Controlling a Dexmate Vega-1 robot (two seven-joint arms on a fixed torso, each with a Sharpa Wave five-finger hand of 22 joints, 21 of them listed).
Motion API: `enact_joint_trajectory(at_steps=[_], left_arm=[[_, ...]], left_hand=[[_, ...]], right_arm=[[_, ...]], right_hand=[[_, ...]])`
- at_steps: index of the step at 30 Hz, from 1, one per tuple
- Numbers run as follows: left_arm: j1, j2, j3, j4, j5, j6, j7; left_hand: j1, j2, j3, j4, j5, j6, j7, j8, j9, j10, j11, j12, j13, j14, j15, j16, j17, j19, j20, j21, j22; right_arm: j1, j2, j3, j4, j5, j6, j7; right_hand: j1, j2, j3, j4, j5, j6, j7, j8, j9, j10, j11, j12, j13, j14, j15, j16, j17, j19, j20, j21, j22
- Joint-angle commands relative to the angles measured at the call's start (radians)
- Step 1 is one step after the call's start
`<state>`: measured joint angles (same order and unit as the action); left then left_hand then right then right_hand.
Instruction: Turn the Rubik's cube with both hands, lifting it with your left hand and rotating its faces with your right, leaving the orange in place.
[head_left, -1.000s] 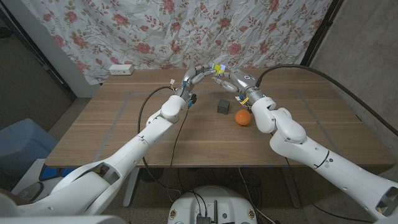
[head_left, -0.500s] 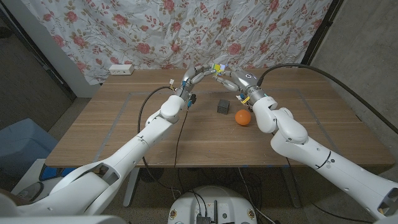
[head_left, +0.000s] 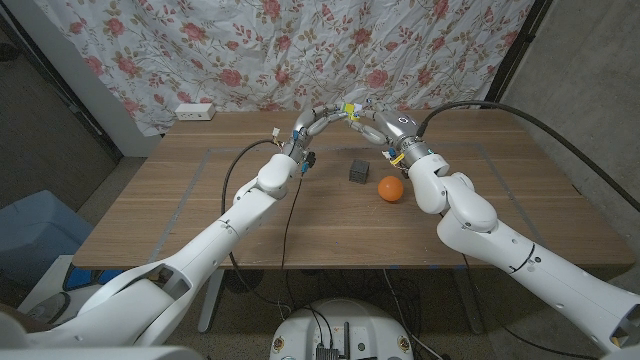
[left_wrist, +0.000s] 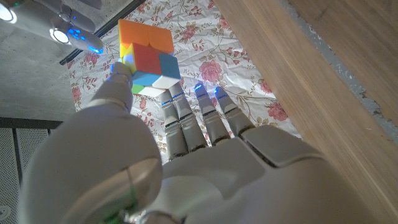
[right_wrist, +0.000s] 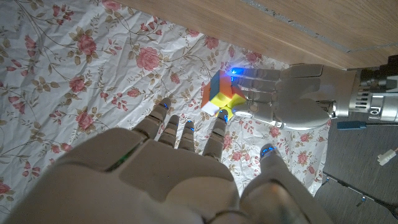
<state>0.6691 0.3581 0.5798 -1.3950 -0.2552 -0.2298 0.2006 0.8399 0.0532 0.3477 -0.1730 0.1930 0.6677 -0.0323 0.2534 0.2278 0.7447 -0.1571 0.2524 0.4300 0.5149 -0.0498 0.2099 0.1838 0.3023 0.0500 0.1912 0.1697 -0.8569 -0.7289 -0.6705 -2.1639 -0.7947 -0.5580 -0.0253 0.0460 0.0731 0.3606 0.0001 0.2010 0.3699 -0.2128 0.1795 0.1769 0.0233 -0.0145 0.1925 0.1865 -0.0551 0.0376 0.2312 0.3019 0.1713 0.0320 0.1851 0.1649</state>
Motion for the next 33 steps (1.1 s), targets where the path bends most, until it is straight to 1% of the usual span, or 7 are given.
enact_joint_trajectory(at_steps=[1, 6, 10, 11, 23, 33], left_arm=[[0.008, 0.004, -0.006, -0.015, -0.015, 0.011, -0.005], [0.008, 0.001, -0.01, -0.016, -0.029, 0.017, -0.009], [0.004, -0.001, -0.011, -0.014, -0.044, 0.023, -0.02], [0.003, -0.002, -0.011, -0.013, -0.047, 0.023, -0.022], [-0.005, -0.021, -0.019, 0.015, -0.083, 0.016, -0.032], [-0.015, -0.032, -0.017, 0.039, -0.098, 0.011, -0.04]], left_hand=[[0.002, 0.006, 0.0, 0.004, 0.004, 0.003, 0.0, 0.006, 0.0, 0.027, -0.021, 0.006, 0.005, 0.005, -0.118, 0.0, 0.002, -0.001, -0.006, 0.002, 0.004], [0.001, 0.005, 0.0, 0.005, 0.004, 0.003, 0.0, 0.005, 0.0, 0.025, -0.022, 0.005, 0.006, 0.005, -0.119, 0.0, 0.002, -0.003, -0.005, 0.002, 0.004], [0.0, 0.006, -0.001, 0.005, 0.004, 0.002, 0.0, 0.004, 0.001, 0.026, -0.022, 0.005, 0.007, 0.004, -0.119, -0.001, 0.002, -0.004, -0.006, 0.001, 0.004], [0.0, 0.005, -0.001, 0.005, 0.004, 0.002, 0.0, 0.004, 0.001, 0.026, -0.021, 0.005, 0.007, 0.004, -0.118, -0.001, 0.002, -0.004, -0.005, 0.001, 0.004], [-0.003, 0.006, -0.003, 0.007, 0.003, 0.001, 0.0, 0.002, 0.001, 0.024, -0.019, 0.004, 0.008, 0.002, -0.116, -0.002, 0.003, -0.007, -0.005, 0.001, 0.004], [-0.005, 0.008, -0.003, 0.007, 0.003, 0.002, 0.001, 0.001, 0.001, 0.025, -0.019, 0.004, 0.009, 0.002, -0.115, -0.002, 0.003, -0.007, -0.004, 0.001, 0.004]], right_arm=[[0.001, 0.005, 0.008, 0.0, -0.019, -0.022, -0.008], [0.006, 0.015, 0.004, 0.006, -0.031, -0.044, -0.007], [0.011, 0.026, -0.006, 0.019, -0.045, -0.06, -0.011], [0.012, 0.029, -0.007, 0.022, -0.045, -0.063, -0.012], [0.038, 0.052, -0.042, 0.056, -0.076, -0.089, -0.007], [0.052, 0.07, -0.074, 0.069, -0.125, -0.117, 0.0]], right_hand=[[-0.003, 0.05, 0.004, -0.002, 0.004, -0.021, 0.001, -0.006, 0.001, -0.003, -0.001, 0.002, 0.002, -0.01, 0.0, 0.005, 0.001, 0.0, 0.0, 0.0, 0.002], [-0.006, 0.046, 0.002, 0.0, 0.003, -0.047, -0.002, -0.011, 0.0, -0.007, 0.0, 0.001, 0.002, -0.014, 0.002, 0.004, 0.002, -0.001, 0.001, 0.0, 0.002], [-0.009, 0.043, 0.0, 0.001, 0.003, -0.067, -0.003, -0.014, 0.0, -0.011, 0.003, -0.001, 0.002, -0.017, 0.003, 0.003, 0.002, -0.004, 0.009, -0.001, 0.002], [-0.011, 0.041, -0.001, 0.002, 0.003, -0.083, -0.002, -0.015, -0.001, -0.015, 0.002, -0.002, 0.002, -0.017, 0.003, 0.003, 0.003, -0.005, 0.009, 0.0, 0.002], [-0.02, 0.036, -0.007, 0.009, 0.002, -0.115, -0.003, -0.013, -0.002, -0.036, -0.001, -0.007, 0.001, -0.03, 0.007, -0.002, 0.004, -0.021, 0.01, -0.004, 0.002], [-0.024, 0.034, -0.009, 0.013, 0.003, -0.119, -0.005, -0.009, -0.002, -0.038, 0.0, -0.005, 0.001, -0.034, 0.008, -0.003, 0.004, -0.026, 0.009, -0.004, 0.002]])
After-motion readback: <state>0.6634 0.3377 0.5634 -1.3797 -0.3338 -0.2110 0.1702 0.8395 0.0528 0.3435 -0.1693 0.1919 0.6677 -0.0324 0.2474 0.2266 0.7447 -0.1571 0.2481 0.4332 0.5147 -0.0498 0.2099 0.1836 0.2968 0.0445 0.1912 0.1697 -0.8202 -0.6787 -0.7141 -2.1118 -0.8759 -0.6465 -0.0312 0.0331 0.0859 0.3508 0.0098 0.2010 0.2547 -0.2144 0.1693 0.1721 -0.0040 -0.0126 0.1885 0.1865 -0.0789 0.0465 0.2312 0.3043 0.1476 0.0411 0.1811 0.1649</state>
